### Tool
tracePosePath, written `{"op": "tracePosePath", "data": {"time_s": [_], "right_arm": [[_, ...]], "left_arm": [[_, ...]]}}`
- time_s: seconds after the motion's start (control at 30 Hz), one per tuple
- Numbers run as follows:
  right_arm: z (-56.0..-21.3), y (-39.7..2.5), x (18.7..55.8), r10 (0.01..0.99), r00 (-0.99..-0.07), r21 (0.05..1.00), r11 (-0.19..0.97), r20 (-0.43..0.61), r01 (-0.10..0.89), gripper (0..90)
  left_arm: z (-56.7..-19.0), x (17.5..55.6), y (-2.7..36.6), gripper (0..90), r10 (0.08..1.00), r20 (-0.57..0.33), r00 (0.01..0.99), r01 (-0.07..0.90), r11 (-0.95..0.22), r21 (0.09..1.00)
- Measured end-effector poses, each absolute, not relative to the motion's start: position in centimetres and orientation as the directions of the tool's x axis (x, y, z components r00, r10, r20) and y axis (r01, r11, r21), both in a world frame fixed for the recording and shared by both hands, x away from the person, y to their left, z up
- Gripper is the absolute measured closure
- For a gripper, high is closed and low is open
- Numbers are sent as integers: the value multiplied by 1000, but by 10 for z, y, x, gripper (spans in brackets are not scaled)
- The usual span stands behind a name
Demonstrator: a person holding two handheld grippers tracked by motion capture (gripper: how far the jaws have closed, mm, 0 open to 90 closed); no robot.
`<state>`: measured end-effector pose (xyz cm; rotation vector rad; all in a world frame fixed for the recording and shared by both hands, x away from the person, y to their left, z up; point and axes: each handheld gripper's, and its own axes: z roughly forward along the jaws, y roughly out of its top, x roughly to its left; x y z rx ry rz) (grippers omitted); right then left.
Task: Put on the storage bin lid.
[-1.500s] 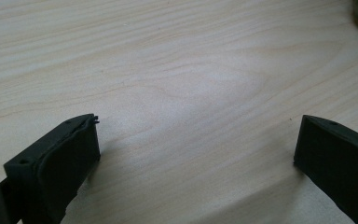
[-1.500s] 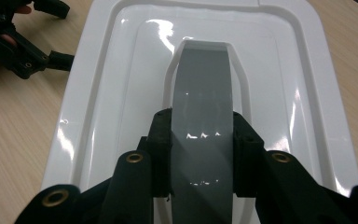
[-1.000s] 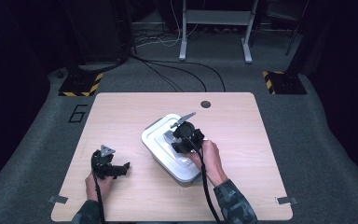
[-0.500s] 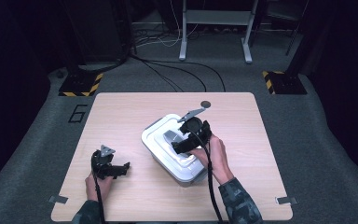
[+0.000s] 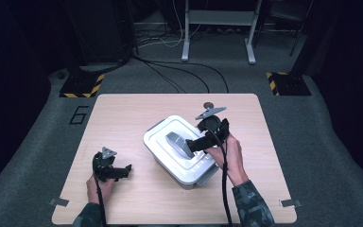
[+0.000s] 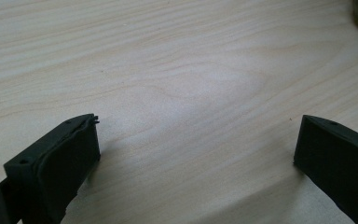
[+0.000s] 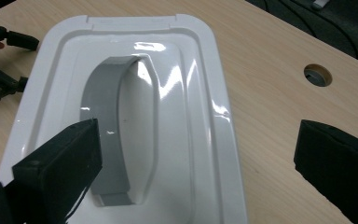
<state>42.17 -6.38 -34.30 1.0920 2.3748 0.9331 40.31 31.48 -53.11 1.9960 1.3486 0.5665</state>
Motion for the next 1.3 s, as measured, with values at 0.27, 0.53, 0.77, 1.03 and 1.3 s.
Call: {"op": "tracePosePath", "data": {"time_s": [0.27, 0.53, 0.77, 1.03, 1.3], "right_arm": [[-343, -89, 421, 811, -583, 708, 436, -41, 556, 2], [-347, -118, 421, 849, -527, 710, 392, -35, 585, 4], [-356, -141, 420, 876, -482, 701, 359, -25, 617, 14], [-375, -164, 422, 900, -435, 685, 325, -14, 652, 19], [-406, -187, 423, 925, -380, 660, 284, 3, 695, 21]], "left_arm": [[-531, 403, 315, 0, 926, -7, 376, 643, -256, 722], [-531, 403, 315, 0, 926, -6, 376, 643, -256, 722], [-531, 403, 315, 0, 927, -6, 376, 643, -256, 722], [-531, 403, 315, 0, 927, -6, 376, 643, -256, 722], [-531, 403, 315, 0, 927, -6, 376, 643, -256, 722]]}}
